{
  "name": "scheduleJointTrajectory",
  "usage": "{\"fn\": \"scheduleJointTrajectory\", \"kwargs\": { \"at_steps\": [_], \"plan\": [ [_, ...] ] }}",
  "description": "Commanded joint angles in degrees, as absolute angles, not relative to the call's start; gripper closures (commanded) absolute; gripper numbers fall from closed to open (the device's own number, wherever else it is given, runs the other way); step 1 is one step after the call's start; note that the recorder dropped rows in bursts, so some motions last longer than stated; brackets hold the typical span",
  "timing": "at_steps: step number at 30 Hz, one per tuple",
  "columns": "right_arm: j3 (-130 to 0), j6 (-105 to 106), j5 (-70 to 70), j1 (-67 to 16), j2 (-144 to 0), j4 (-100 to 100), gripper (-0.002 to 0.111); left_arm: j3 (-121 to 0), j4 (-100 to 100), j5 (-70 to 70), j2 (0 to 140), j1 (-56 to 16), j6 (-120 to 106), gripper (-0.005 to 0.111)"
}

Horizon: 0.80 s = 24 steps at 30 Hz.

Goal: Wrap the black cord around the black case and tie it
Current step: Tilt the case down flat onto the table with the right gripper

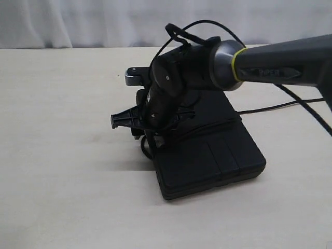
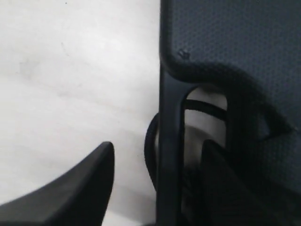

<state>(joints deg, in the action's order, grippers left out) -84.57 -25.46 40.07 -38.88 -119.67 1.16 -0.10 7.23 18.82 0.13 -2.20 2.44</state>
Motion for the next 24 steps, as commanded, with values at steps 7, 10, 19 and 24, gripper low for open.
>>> {"fn": "scheduleJointTrajectory", "kwargs": {
  "at_steps": [7, 10, 19, 24],
  "plan": [
    [-97.64, -12.73, 63.93, -38.72, -116.14, -4.04, 0.050, 0.00, 7.47, 18.15, 0.00, -2.71, 2.35, 0.107],
    [-99.29, -5.62, 69.96, -38.82, -115.64, -7.13, 0.050, 0.00, 7.47, 18.15, 0.00, -2.71, 2.35, 0.107],
    [-89.51, 4.19, 69.96, -38.82, -115.10, -13.70, 0.050, 0.00, 7.47, 18.51, 0.00, -2.71, 2.35, 0.107],
    [-84.98, 4.31, 69.96, -38.82, -115.10, -20.77, 0.050, 0.00, 7.47, 18.51, 0.00, -2.71, 2.35, 0.107]
  ]
}}
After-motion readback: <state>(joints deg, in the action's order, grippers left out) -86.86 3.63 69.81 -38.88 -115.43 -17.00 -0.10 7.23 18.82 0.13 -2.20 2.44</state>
